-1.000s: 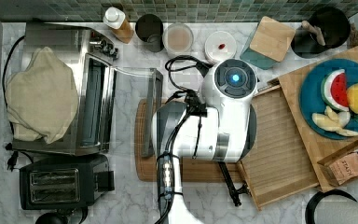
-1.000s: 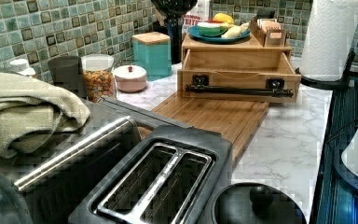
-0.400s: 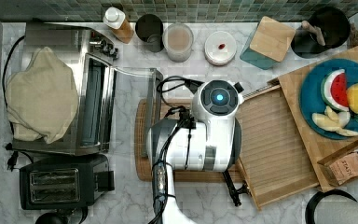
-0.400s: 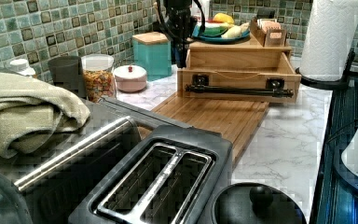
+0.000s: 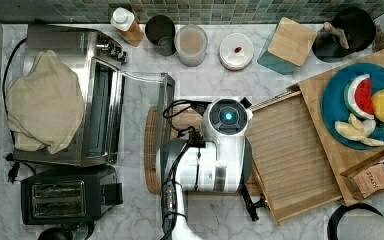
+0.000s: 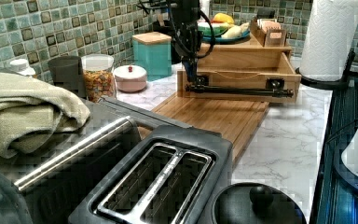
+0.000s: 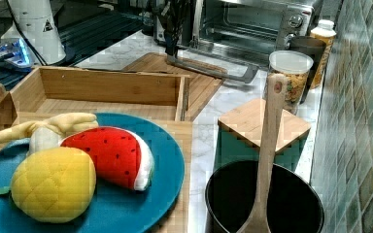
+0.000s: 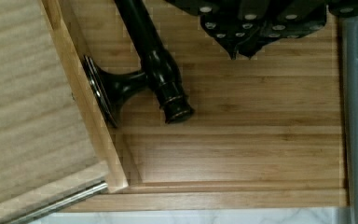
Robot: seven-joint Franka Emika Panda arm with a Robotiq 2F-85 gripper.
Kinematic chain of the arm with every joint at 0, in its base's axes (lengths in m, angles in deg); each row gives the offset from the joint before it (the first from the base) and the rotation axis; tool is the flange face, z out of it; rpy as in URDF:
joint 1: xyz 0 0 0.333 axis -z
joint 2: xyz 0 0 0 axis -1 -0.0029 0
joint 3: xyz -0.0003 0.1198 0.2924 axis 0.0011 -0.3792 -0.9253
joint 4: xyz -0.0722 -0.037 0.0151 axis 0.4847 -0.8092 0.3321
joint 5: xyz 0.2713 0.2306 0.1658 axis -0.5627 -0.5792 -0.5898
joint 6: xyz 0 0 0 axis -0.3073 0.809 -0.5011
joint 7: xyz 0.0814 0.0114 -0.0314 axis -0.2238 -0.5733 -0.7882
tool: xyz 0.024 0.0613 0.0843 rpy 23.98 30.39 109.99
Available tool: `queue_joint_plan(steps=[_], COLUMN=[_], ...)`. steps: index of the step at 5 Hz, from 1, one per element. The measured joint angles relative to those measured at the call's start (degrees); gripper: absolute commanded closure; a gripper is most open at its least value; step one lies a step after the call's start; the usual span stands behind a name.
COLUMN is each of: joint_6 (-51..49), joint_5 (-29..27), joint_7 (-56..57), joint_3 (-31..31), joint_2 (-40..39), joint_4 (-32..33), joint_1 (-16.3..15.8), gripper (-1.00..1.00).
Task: Close the drawer.
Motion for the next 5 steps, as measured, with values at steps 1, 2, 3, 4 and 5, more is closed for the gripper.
queue_joint_plan(steps=[1,2,3,4,5], joint_6=[1.59,1.18,1.04,1.09,2.80], joint_5=[0.13,0.71,1.77,2.37,2.39], joint_7=[4.84,5.34,5.40,5.54,5.68], joint_3=[0.01,0.01,0.01,0.01,0.15], joint_2=[1.04,2.67,5.10,6.56,6.35], joint_4=[3.02,5.37,8.06,9.85,11.19], joint_1=[0.01,0.00,0.15,0.04,0.03], gripper=[1.00,1.00,1.00,1.00,1.00])
